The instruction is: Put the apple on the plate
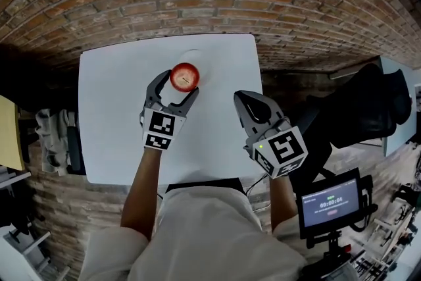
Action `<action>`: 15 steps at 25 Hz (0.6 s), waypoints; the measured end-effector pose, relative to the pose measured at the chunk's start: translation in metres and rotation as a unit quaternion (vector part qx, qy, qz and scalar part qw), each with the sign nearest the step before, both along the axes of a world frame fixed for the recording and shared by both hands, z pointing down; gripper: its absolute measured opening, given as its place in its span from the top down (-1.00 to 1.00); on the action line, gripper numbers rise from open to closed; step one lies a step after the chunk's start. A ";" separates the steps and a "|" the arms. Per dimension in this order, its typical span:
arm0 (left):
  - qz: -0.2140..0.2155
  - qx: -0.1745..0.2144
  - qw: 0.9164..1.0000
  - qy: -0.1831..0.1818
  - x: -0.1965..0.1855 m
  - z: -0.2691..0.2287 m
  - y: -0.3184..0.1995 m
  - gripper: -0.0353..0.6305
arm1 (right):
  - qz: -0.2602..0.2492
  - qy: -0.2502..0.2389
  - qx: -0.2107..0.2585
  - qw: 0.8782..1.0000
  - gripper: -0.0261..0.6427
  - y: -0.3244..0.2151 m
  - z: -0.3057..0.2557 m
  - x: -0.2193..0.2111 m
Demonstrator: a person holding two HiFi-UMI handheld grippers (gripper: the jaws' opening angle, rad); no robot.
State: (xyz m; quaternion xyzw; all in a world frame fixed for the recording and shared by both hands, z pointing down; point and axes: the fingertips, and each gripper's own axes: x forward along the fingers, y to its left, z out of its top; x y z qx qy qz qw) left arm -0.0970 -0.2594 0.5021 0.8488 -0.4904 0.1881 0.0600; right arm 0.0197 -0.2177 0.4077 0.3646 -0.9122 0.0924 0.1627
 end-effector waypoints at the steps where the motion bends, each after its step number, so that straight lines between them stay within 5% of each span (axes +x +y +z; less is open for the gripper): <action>1: 0.002 -0.003 1.000 0.000 0.001 0.003 -0.001 -0.18 | 0.001 0.001 -0.001 1.000 0.91 0.000 0.001 0.000; 15: 0.000 -0.067 0.998 0.016 0.004 0.069 -0.042 -0.18 | 0.013 -0.007 -0.030 0.999 0.91 -0.020 0.026 0.003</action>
